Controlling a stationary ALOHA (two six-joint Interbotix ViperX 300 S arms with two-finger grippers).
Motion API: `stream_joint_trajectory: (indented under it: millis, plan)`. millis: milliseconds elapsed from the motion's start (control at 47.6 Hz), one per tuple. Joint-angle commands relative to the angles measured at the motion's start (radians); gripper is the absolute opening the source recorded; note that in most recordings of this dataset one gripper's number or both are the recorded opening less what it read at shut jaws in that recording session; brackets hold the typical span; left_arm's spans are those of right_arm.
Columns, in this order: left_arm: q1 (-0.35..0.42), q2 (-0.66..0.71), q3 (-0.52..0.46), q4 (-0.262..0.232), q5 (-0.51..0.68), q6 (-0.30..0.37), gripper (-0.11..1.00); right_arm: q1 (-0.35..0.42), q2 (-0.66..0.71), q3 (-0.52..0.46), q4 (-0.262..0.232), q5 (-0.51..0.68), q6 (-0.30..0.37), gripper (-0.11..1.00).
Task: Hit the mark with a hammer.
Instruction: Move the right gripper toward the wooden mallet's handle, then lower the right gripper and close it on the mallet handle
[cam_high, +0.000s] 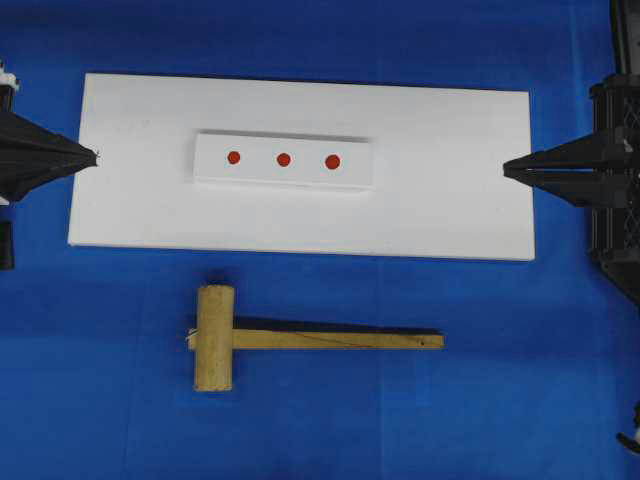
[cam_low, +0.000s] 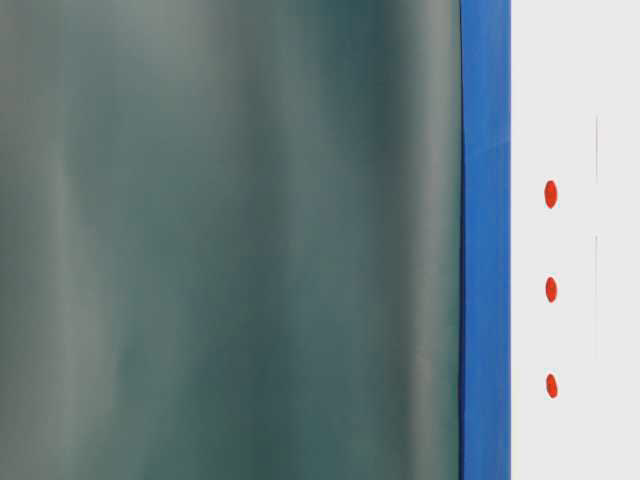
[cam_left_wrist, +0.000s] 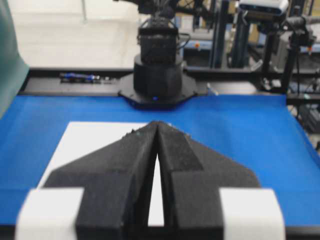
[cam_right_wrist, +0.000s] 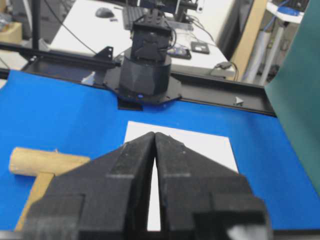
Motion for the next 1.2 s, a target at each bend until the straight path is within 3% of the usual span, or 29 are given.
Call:
stream_joint_trajectory:
  millis: [0, 126, 399, 546, 630, 693, 946, 988, 1177]
  plan:
    - [-0.008, 0.003, -0.014, -0.005, 0.008, 0.002, 0.0, 0.005, 0.015, -0.031, 0.0, -0.005, 0.002, 0.0]
    - [-0.006, -0.003, -0.015, -0.005, 0.026, 0.0, 0.0, 0.026, 0.037, -0.046, 0.002, 0.041, 0.006, -0.06]
    - [-0.008, -0.003, -0.011, -0.005, 0.037, -0.005, 0.0, 0.14, 0.135, -0.1, 0.02, 0.052, 0.015, -0.06]
    - [-0.008, -0.002, -0.006, -0.008, 0.037, -0.008, 0.0, 0.189, 0.244, -0.129, 0.021, 0.038, 0.057, -0.01]
    - [-0.008, -0.002, -0.006, -0.008, 0.037, -0.008, 0.0, 0.202, 0.321, -0.15, 0.02, 0.028, 0.089, 0.07]
    - [-0.008, -0.002, -0.005, -0.008, 0.037, -0.008, 0.0, 0.204, 0.374, -0.164, 0.02, 0.023, 0.107, 0.19]
    - [-0.008, 0.0, 0.002, -0.008, 0.037, -0.008, 0.0, 0.221, 0.597, -0.252, 0.037, 0.029, 0.178, 0.89]
    - [-0.008, -0.002, 0.003, -0.009, 0.037, -0.008, 0.0, 0.222, 0.634, -0.267, 0.044, 0.026, 0.181, 0.92]
    - [-0.008, -0.002, 0.011, -0.008, 0.037, -0.008, 0.0, 0.236, 0.815, -0.331, 0.132, -0.049, 0.181, 0.87]
